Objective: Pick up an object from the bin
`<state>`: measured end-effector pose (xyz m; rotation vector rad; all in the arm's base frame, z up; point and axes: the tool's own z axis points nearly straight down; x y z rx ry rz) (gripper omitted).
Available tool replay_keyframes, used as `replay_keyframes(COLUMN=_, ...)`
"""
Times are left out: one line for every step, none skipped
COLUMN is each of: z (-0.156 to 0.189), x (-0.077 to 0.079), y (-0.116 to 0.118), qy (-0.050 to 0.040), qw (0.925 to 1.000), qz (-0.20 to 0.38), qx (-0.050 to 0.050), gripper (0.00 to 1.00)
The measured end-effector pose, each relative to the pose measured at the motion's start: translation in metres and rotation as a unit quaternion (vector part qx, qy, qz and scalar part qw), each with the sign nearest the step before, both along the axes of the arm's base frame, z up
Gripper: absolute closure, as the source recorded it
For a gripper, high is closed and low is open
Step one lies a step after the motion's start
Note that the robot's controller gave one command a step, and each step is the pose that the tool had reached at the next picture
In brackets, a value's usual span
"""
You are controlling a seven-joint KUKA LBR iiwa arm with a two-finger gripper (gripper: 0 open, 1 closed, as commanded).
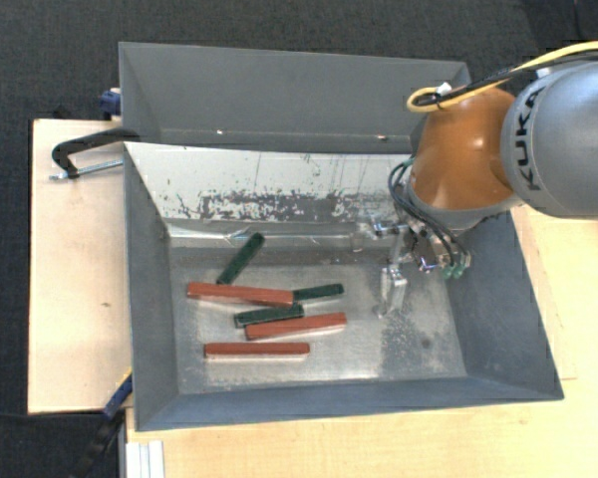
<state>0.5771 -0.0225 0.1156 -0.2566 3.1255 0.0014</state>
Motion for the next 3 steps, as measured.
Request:
replay_keyframes(z=-0.041, x=-0.004, y=0.081, qy=0.0030, qw=0.9995, qz=-0.031, qx=0.002, gripper=1.00)
replay_keyframes(z=-0.041, x=-0.004, y=0.081, qy=0.0030, qw=0.9995, qz=-0.031, qx=0.002, gripper=1.00)
replay_keyframes(z=0.109, x=-0.003, y=0.073, qy=-0.0017, qw=0.9991, qz=-0.043, qx=0.001, gripper=1.00)
